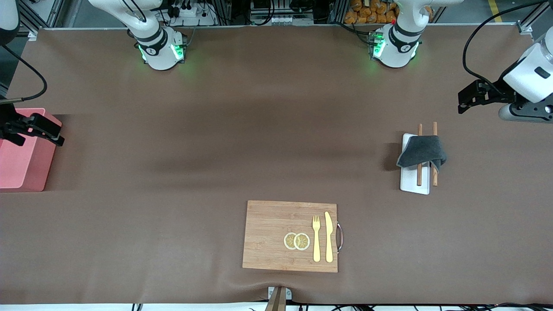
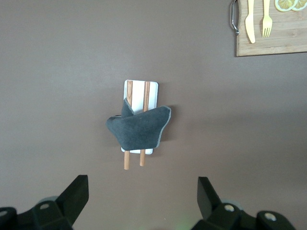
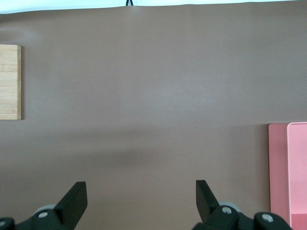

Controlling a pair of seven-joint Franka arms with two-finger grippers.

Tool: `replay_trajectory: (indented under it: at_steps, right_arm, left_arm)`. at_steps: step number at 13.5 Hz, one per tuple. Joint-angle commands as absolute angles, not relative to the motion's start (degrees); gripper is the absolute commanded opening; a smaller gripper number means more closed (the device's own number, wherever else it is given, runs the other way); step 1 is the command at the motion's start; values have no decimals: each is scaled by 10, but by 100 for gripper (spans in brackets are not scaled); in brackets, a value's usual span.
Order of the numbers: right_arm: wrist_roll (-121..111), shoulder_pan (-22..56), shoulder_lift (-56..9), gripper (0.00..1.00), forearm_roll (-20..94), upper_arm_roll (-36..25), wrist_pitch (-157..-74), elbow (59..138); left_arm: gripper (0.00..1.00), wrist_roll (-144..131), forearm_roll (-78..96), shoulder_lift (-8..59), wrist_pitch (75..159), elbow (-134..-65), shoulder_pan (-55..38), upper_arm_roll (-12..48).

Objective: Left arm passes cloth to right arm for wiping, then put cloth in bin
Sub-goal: 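Reach the left gripper down to the grey cloth on the white tray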

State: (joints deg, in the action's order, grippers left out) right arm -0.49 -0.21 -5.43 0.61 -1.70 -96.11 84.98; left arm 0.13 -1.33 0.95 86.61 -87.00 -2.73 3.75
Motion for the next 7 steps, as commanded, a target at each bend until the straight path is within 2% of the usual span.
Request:
replay_trajectory:
  at_steps: [1, 4, 7]
  right_arm:
    - [-4, -6, -62, 100, 12, -13, -962, 838]
    - [-3, -6, -63, 100, 12, -13, -962, 838]
    - [-3, -5, -64, 100, 12, -13, -962, 838]
  left_arm:
    - [100, -4, -21, 5, 859, -865, -26, 41]
    - [100, -7, -21, 18, 859, -861, -27, 41]
    - [100, -24, -30, 58, 860, -862, -32, 41]
